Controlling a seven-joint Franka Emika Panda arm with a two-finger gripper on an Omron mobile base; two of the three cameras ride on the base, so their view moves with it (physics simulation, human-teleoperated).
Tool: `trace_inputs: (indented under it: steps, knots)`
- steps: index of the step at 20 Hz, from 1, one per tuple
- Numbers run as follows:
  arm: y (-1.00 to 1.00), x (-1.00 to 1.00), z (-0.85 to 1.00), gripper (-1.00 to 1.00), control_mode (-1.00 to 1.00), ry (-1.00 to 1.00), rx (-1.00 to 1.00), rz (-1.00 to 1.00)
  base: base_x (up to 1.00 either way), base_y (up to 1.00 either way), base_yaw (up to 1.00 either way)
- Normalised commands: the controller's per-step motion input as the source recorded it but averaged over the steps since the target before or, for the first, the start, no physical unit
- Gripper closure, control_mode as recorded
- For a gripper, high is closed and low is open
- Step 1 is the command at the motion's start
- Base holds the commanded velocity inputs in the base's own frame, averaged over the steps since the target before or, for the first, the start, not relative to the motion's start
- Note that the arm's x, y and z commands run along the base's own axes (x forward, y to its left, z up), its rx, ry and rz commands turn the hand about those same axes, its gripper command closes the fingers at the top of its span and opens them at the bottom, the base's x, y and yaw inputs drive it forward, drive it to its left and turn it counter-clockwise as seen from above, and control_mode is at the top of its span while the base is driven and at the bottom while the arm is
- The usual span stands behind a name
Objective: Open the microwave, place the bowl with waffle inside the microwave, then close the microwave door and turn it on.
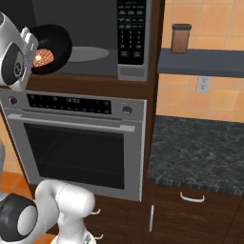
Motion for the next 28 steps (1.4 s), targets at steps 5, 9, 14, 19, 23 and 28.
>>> trace_inputs:
  steps: [5,9,14,19,23,28]
  knots:
    - [0.0,1.0,0.0,1.0,-1.0,0.0,-0.04,0.0,0.0,0.0,0.0]
    - [0.0,1.0,0.0,1.0,-1.0,0.0,-0.01,0.0,0.0,0.0,0.0]
    - [0.0,1.0,-0.08,1.0,-1.0,0.0,0.0,0.0,0.0,0.0,0.0]
    - [0.0,1.0,-0.1,1.0,-1.0,0.0,0.0,0.0,0.0,0.0,0.0]
    - [0.0,0.95,0.0,1.0,-1.0,0.0,0.0,0.0,0.0,0.0,0.0]
    - [0.0,0.88,-0.07,1.0,-1.0,0.0,0.0,0.0,0.0,0.0,0.0]
